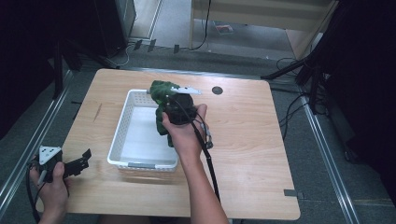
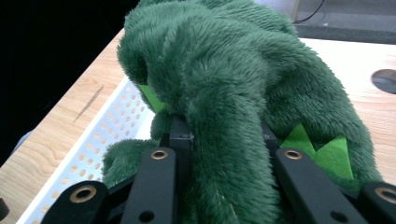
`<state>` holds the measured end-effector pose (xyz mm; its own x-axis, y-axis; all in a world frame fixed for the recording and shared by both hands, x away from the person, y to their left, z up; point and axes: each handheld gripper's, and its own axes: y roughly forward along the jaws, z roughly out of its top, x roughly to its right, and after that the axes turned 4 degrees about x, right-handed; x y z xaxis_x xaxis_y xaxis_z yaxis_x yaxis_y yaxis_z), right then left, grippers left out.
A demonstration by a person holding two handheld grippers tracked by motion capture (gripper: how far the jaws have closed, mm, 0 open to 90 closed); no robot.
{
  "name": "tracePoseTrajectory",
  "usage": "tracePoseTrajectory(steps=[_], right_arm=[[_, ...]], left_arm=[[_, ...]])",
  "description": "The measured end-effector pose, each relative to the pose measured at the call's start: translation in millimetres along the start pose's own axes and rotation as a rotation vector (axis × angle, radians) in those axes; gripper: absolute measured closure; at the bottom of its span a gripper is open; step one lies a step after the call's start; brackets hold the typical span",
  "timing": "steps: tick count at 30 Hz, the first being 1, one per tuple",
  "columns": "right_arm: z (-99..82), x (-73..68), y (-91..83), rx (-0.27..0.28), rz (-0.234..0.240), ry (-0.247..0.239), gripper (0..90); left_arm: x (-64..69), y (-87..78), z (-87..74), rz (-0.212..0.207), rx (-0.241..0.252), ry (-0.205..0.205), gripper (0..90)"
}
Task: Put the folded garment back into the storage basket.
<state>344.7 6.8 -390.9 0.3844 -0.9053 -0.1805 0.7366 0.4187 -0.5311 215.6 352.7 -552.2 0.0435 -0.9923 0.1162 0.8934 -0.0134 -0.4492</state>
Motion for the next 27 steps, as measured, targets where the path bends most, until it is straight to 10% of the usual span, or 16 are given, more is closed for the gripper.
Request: tracePoseTrajectory(steps=[27], right_arm=[[-23.0, -44.1, 51.3, -0.044, 0.008, -0.007, 68.2]], left_arm=[[-2.2, -0.4, 0.5, -0.006, -0.007, -0.007, 0.6]])
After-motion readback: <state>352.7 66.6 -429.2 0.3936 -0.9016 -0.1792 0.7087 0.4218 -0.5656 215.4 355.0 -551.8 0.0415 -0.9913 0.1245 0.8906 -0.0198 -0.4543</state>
